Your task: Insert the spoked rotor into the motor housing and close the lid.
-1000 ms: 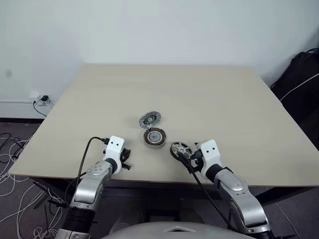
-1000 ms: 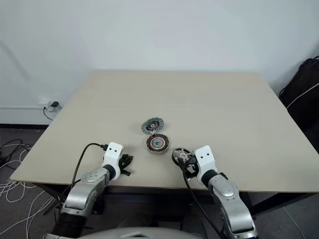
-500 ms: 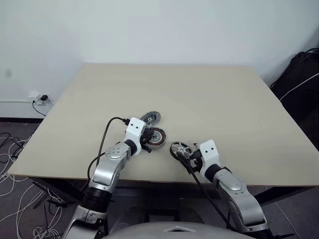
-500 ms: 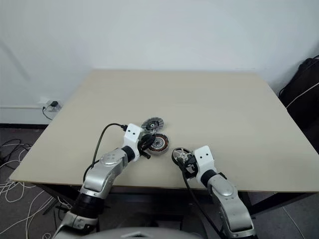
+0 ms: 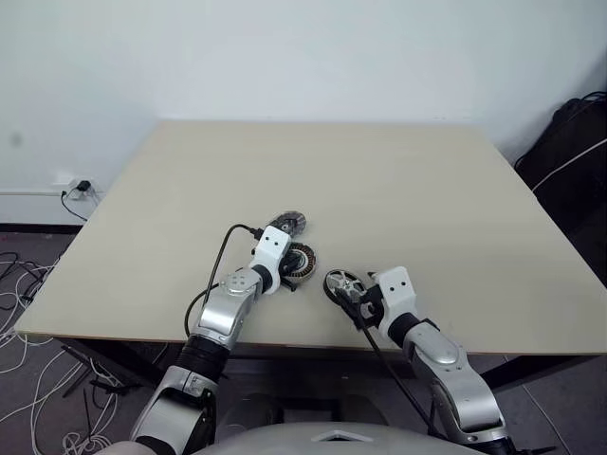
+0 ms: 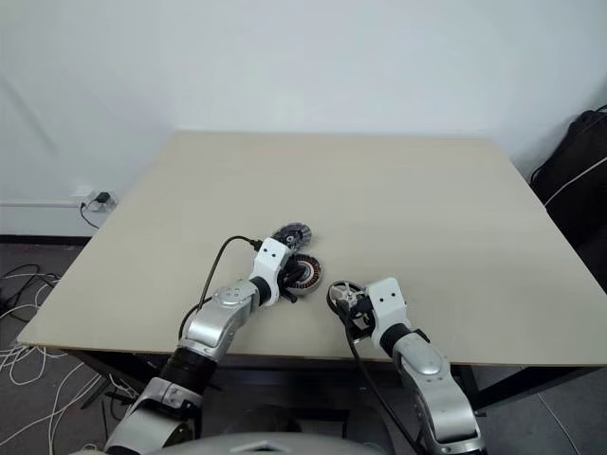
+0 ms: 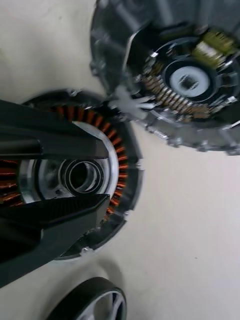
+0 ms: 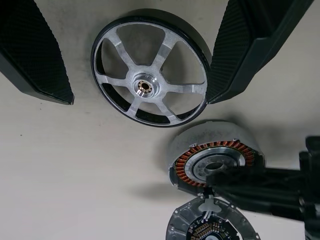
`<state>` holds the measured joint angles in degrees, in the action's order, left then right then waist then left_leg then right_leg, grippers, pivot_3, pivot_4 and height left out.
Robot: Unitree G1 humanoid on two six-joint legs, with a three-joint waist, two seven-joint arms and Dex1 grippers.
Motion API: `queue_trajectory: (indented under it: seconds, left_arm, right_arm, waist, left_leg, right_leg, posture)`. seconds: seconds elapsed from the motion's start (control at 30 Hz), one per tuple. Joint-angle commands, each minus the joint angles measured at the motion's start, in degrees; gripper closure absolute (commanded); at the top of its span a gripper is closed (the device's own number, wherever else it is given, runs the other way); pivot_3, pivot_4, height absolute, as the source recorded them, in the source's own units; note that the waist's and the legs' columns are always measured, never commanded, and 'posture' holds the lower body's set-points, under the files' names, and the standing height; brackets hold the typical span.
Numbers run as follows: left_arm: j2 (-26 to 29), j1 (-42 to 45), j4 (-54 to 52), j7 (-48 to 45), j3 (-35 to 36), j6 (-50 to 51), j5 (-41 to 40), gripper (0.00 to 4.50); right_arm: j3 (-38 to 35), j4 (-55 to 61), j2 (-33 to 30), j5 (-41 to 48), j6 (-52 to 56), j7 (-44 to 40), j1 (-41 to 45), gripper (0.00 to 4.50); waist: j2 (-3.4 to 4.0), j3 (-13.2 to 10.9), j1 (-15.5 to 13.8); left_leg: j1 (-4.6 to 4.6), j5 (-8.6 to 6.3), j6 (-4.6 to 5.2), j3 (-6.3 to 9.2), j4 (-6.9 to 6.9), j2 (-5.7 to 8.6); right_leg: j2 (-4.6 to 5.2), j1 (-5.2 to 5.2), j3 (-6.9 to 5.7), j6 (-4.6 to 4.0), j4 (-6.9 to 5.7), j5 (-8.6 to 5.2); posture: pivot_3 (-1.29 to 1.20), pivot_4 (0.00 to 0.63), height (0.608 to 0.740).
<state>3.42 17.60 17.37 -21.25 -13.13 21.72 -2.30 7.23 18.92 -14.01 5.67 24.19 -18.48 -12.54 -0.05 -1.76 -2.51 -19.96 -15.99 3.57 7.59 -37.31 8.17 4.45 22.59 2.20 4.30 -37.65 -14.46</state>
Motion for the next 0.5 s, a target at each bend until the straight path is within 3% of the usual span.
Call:
queue_trajectory:
  seconds: [0.03, 0.2, 0.4, 0.5]
  left_arm:
    - [-0.5, 1.1, 0.2, -0.3, -0.1, -1.7, 0.3, 3.83]
    - [-0.6, 0.5, 0.3, -0.5, 0.0, -1.6, 0.1, 3.83]
    - [-0.7, -0.5, -2.8, -1.1, 0.6, -2.4, -0.9, 1.86]
    - [-0.8, -1.7, -6.3, -2.0, 0.9, -2.0, -2.2, 1.86]
  right_arm:
    - [-0.4, 2.2, 0.2, 0.2, -1.3, 0.2, 0.5, 0.0]
    - [-0.4, 2.1, 0.2, 0.3, -1.2, 0.1, 0.6, 0.0]
    - [-0.4, 2.0, 0.1, 0.4, -1.2, -0.1, 0.6, 0.0]
    - [-0.4, 2.0, 0.0, 0.4, -1.1, -0.2, 0.6, 0.0]
  waist:
    - [-0.01, 0.0, 0.0]
    - [-0.01, 0.0, 0.0]
    - [-0.01, 0.0, 0.0]
    - [-0.01, 0.0, 0.0]
  left_leg:
    - [0.0, 0.0, 0.0, 0.0, 0.0, 0.0]
    - [0.0, -0.01, 0.02, 0.0, -0.01, 0.0]
    - [0.0, -0.01, 0.01, 0.0, -0.01, 0.0]
    - [0.0, -0.01, 0.01, 0.0, -0.01, 0.0]
  right_leg:
    - [0.0, 0.0, 0.0, 0.01, 0.0, 0.0]
    - [0.0, 0.0, 0.0, 0.02, 0.0, -0.01]
    - [0.0, 0.0, 0.0, 0.0, 0.0, 0.01]
    - [0.01, 0.0, 0.0, 0.0, 0.0, 0.01]
  posture:
    - [0.0, 0.0, 0.74]
    - [0.0, 0.0, 0.74]
    - [0.0, 0.0, 0.74]
    - [0.0, 0.0, 0.74]
